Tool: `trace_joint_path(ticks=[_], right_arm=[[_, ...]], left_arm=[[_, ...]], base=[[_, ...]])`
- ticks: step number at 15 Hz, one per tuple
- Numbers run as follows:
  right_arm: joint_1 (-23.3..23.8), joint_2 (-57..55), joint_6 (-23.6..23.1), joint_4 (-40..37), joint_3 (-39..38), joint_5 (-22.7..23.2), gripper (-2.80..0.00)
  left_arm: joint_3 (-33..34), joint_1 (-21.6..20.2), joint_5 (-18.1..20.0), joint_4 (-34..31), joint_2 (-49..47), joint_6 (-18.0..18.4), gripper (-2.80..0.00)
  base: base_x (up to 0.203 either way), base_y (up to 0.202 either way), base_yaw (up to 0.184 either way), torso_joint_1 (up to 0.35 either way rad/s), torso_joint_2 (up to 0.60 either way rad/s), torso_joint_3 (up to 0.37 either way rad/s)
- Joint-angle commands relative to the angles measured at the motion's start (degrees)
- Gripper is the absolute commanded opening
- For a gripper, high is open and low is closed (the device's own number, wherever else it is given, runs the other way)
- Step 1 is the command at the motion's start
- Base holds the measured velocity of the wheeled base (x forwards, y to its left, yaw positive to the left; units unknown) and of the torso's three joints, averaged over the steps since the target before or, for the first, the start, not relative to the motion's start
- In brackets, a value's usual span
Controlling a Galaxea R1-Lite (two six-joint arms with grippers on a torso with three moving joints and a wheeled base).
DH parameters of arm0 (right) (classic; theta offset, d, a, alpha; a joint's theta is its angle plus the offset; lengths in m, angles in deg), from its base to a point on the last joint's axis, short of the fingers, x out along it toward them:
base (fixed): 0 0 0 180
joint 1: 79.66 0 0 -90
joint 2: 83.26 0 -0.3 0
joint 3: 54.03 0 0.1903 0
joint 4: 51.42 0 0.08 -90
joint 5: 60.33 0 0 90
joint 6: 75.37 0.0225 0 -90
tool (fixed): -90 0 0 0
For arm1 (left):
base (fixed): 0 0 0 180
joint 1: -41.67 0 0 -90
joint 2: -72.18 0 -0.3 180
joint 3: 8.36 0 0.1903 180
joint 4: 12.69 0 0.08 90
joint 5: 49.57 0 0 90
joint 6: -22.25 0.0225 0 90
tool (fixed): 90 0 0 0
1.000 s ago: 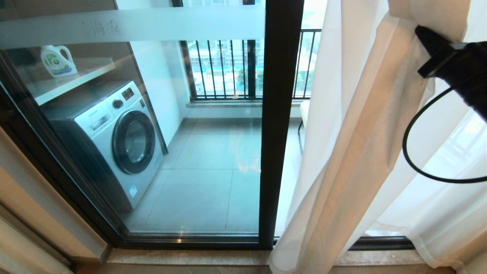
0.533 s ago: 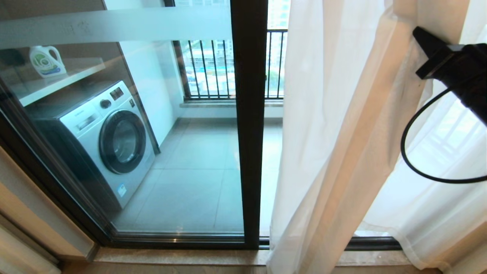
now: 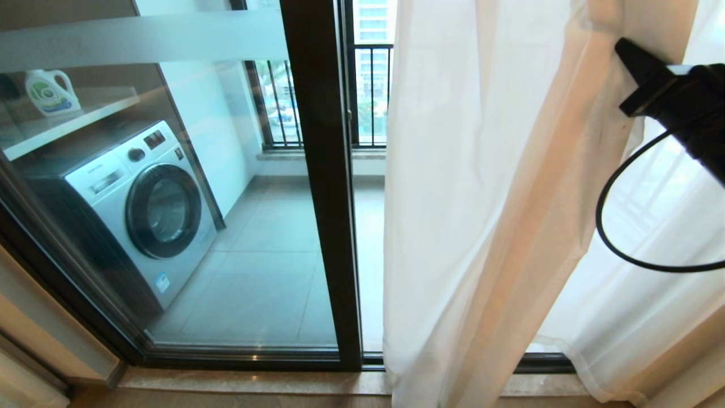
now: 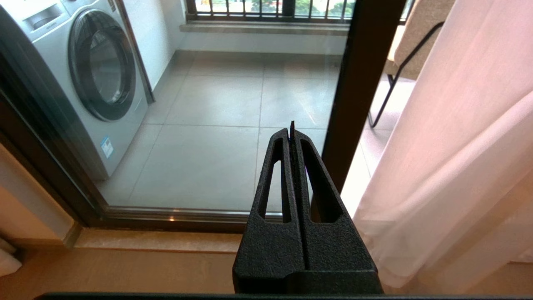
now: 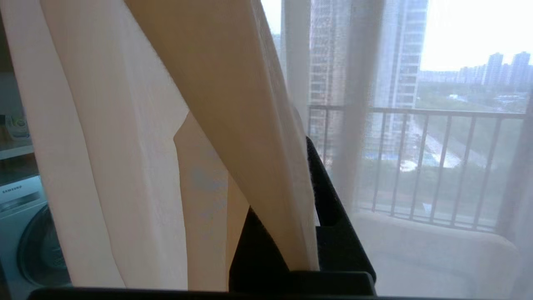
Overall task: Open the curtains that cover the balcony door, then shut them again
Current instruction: Pull the inner curtains open on both sides
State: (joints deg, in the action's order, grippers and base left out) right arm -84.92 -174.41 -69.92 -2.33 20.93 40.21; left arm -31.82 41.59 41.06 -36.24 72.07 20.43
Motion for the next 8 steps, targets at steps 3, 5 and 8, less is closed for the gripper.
trace_joint_path(ticks=[3,5,8], right_arm=[[0.0,-0.1,0.1,0.4,0.0,0.1,-2.8],[0.0,-0.1,0.1,0.4,0.0,0.1,-2.8],[0.0,-0.1,0.1,0.4,0.0,0.1,-2.8]], left_arm=[[0.0,0.0,0.0,0.0,0.0,0.0,-2.8],[0.0,0.0,0.0,0.0,0.0,0.0,-2.8],[-0.1,0.0,0.0,0.0,0.0,0.0,-2.8]], base=[[0.0,-0.189,-0.001,0.001,0.0,0.001],[0.0,-0.19,-0.001,0.002,0.0,0.005],[0.0,-0.186,0.0,0.001,0.0,0.003]])
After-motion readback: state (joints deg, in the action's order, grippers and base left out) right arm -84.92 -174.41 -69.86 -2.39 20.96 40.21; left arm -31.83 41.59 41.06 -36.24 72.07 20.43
